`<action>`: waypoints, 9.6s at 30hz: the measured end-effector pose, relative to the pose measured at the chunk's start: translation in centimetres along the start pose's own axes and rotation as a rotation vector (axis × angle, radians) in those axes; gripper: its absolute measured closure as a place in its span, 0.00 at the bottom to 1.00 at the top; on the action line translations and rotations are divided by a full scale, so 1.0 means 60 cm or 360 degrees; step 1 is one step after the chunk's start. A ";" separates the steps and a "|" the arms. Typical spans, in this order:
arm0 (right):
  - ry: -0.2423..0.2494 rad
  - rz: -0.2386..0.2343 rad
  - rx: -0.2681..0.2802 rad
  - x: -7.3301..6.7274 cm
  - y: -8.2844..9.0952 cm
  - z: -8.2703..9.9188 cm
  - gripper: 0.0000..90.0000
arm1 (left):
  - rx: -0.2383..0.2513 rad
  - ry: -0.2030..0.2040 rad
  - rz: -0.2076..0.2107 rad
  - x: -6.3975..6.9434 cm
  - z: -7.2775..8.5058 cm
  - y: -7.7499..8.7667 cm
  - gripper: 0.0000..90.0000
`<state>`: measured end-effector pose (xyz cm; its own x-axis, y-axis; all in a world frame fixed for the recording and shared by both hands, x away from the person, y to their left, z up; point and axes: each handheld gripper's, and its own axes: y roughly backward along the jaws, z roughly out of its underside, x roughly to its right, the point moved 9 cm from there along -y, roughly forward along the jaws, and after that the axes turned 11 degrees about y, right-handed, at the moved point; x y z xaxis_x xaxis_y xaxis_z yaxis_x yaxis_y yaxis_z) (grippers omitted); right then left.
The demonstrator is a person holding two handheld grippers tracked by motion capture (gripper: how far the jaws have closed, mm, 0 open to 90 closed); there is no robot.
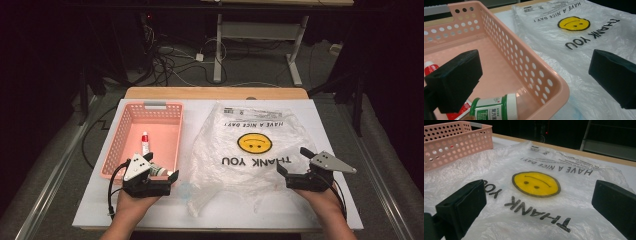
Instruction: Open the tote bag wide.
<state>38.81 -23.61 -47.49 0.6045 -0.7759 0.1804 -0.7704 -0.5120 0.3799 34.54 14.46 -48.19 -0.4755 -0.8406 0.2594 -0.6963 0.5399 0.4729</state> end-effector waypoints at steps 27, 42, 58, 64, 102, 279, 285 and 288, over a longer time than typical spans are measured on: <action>-0.0022 0.0078 0.0007 0.038 0.018 -0.005 0.00 | -0.0017 -0.0011 0.0012 0.006 0.000 0.004 0.00; -0.0091 0.0197 -0.0052 0.097 0.037 0.024 0.00 | -0.0044 -0.0013 0.0029 0.012 0.000 0.004 0.00; -0.0167 0.0311 -0.0149 0.155 0.056 0.069 0.00 | -0.0091 -0.0015 -0.0018 0.001 -0.002 0.007 0.00; -0.0167 0.0311 -0.0192 0.164 0.049 0.082 0.02 | -0.0069 -0.0006 -0.0021 -0.001 -0.003 0.011 0.00; -0.0305 0.0058 -0.0586 0.262 -0.171 0.103 0.38 | -0.0061 0.0039 0.0078 0.014 -0.001 -0.001 0.00; 0.0292 -0.0538 -0.0563 -0.143 -0.073 0.060 0.89 | -0.0121 -0.0013 0.0200 0.038 0.001 -0.003 0.01; 0.0240 -0.0552 -0.0550 -0.139 -0.079 0.061 1.00 | -0.0119 -0.0014 0.0199 0.038 0.000 -0.003 0.01; 0.0243 -0.0534 -0.0541 -0.136 -0.081 0.061 1.00 | -0.0119 -0.0016 0.0200 0.038 0.000 -0.003 0.01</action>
<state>36.90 -16.16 -54.13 0.8499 -0.5133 0.1191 -0.4346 -0.5552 0.7091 33.56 12.47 -47.70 -0.5618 -0.7660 0.3124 -0.5893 0.6356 0.4987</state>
